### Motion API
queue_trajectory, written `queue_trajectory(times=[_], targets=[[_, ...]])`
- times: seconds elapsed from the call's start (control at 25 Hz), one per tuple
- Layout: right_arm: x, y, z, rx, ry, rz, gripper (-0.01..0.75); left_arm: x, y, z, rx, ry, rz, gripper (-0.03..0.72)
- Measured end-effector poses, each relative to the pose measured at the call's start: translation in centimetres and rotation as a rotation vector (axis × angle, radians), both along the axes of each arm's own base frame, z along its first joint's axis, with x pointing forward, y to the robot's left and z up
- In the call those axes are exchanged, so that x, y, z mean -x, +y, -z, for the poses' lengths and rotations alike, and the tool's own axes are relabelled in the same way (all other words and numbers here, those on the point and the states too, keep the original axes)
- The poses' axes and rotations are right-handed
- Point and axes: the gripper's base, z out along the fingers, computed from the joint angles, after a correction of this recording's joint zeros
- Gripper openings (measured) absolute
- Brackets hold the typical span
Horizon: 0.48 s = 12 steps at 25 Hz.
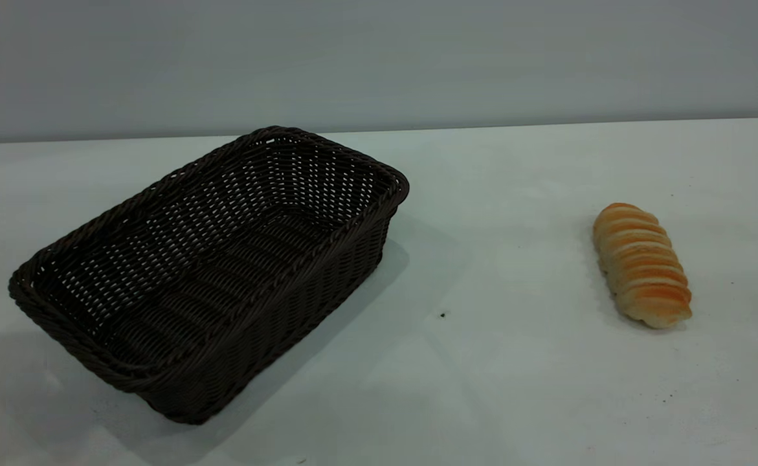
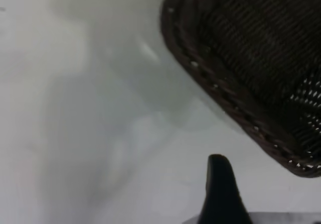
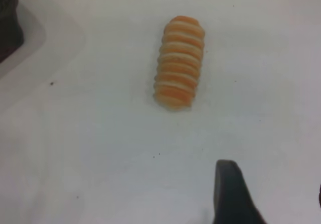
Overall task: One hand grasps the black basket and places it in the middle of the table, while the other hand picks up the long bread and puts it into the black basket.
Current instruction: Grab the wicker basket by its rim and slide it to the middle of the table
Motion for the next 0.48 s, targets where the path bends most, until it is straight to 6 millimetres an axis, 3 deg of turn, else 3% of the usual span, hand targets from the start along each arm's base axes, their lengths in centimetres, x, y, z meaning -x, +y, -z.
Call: queue_trajectory(times=[0.2,0.48], targets=[[0.0,0.0,0.0,-0.002,-0.002,0.0,0.396,-1.1,-1.3,2.4,0.017,0.069,-0.086,0.544],[0.0,0.0,0.0,-0.002,-0.002,0.0,0.396,-1.5,-1.3,3.6,0.085,0.024,-0.432,0.544]])
